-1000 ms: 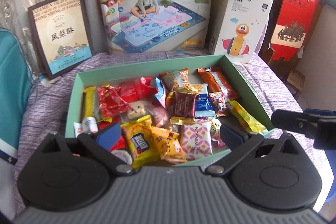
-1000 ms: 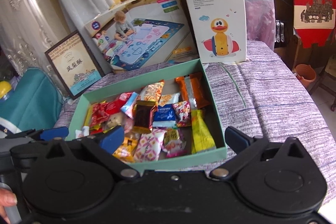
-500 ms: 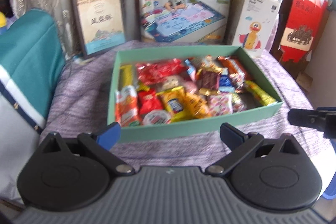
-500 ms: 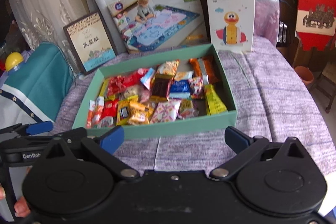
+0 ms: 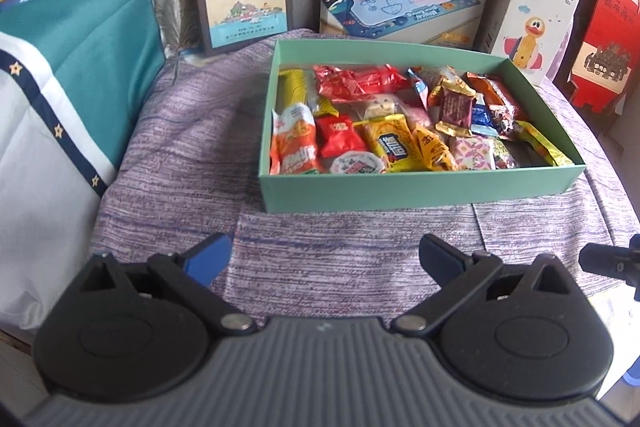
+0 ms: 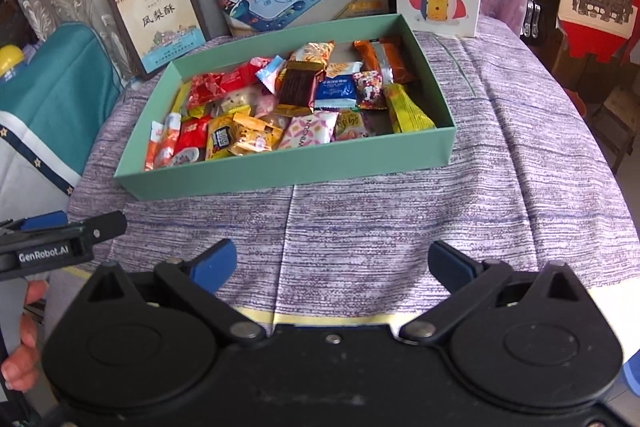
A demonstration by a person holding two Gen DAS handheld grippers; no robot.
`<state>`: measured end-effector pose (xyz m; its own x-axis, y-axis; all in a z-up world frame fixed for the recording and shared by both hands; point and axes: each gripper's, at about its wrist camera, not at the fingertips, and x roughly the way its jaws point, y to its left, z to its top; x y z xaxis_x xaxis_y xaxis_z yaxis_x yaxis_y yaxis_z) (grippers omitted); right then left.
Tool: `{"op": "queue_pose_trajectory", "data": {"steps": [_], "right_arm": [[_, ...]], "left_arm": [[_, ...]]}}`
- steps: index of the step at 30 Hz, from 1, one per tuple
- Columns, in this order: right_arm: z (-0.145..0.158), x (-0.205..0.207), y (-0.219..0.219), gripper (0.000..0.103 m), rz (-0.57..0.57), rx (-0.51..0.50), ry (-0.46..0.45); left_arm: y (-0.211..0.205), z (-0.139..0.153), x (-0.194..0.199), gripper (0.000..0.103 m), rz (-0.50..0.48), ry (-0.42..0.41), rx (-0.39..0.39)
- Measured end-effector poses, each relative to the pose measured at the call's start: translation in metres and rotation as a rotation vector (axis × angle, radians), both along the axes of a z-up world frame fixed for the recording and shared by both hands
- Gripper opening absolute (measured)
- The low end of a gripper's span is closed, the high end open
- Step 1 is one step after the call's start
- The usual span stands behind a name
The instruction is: Organize snacks
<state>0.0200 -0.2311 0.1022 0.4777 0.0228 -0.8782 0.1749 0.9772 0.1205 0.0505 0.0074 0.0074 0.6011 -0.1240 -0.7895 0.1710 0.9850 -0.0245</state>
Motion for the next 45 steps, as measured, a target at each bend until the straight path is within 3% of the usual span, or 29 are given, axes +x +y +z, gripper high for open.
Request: {"op": "queue_pose_trajectory", "data": {"steps": [45], "right_arm": [[-0.011, 0.016, -0.007, 0.103, 0.037, -0.026, 0.045]], "left_arm": [[0.004, -0.005, 0.008, 0.103, 0.028, 0.027, 0.044]]}}
